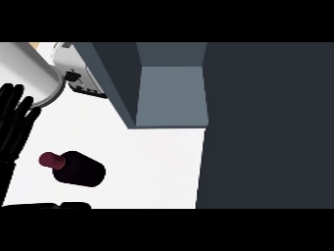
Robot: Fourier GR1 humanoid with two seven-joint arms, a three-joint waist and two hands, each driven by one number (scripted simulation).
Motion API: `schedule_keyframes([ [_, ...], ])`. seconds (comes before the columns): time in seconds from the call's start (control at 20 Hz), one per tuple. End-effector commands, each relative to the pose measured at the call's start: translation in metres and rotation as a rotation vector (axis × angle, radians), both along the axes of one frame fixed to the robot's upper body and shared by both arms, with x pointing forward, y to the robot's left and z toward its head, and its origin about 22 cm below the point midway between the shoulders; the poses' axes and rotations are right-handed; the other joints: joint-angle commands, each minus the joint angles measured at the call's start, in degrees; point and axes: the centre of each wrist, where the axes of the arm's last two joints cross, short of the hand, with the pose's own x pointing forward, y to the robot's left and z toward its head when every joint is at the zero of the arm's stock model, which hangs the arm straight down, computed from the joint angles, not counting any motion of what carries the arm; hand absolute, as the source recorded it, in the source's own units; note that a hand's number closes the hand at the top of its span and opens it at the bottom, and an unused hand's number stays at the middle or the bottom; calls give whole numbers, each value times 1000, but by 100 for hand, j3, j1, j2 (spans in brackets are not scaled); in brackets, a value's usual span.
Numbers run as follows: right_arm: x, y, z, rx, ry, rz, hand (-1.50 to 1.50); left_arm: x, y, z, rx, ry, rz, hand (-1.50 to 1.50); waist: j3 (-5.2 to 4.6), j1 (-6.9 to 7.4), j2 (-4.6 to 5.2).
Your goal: Pick up the wine, place it into the cabinet and close the cabinet
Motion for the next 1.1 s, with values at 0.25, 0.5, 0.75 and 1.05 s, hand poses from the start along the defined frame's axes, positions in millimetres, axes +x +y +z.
schedule_keyframes([
  [0.25, -48, -16, 33, 42, -91, 13, -150, 6, 30, -52, 14, 62, -25, -150, 4, -15, -4],
  [0.5, -49, -15, 36, 53, -83, 40, -150, 15, 40, -88, 19, 84, -23, -150, 0, -11, 4],
  [0.75, -55, -13, 33, 30, -79, 34, -150, 21, 51, -114, 16, 113, -9, -150, 4, -55, -6],
  [1.05, -48, -14, 34, 29, -78, 13, -150, 29, 67, -126, 46, 116, 19, -150, 7, 3, 4],
])
